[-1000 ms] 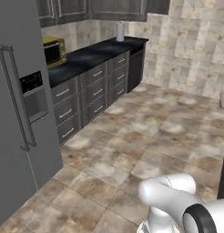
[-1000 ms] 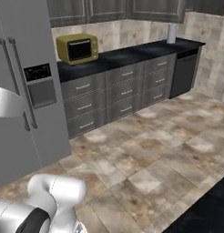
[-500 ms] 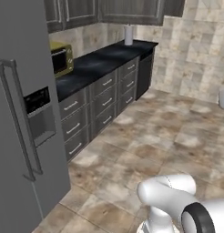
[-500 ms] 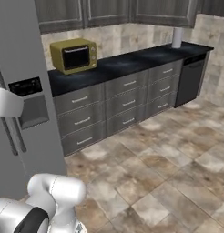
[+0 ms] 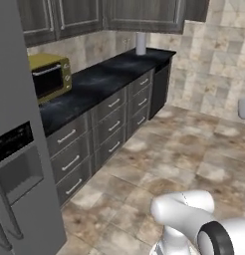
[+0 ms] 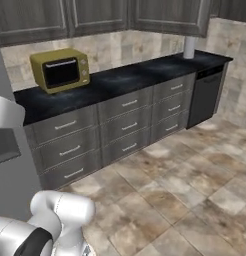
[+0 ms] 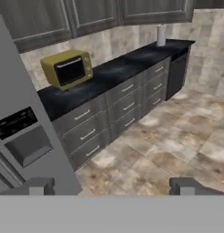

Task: Move the bowls from the cabinet to the plates on the dining table.

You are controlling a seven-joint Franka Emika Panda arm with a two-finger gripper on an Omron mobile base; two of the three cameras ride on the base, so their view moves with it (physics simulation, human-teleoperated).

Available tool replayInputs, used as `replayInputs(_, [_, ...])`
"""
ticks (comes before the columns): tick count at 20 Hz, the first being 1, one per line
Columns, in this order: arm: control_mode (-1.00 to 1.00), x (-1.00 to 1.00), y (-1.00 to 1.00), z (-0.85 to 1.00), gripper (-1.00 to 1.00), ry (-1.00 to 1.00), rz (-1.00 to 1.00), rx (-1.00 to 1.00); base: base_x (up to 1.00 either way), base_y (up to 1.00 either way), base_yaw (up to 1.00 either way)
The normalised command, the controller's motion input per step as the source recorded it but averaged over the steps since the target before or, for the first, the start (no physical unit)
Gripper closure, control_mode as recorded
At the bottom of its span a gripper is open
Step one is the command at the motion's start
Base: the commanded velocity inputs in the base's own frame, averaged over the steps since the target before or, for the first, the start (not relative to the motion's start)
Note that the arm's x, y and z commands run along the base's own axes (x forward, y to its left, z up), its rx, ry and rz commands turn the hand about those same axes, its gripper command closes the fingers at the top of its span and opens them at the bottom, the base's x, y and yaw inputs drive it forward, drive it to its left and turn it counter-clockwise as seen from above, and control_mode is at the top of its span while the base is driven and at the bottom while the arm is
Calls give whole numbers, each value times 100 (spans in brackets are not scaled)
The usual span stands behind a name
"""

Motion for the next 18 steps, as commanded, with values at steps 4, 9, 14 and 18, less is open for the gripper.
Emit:
replayInputs(4, [100,0,0,0,-100,0,0,0,96,-68,9])
replayInputs(9, [100,0,0,0,-100,0,0,0,76,-70,15])
replayInputs(14, [100,0,0,0,-100,0,0,0,47,-65,22])
replayInputs(18, [100,0,0,0,-100,0,0,0,22,-62,26])
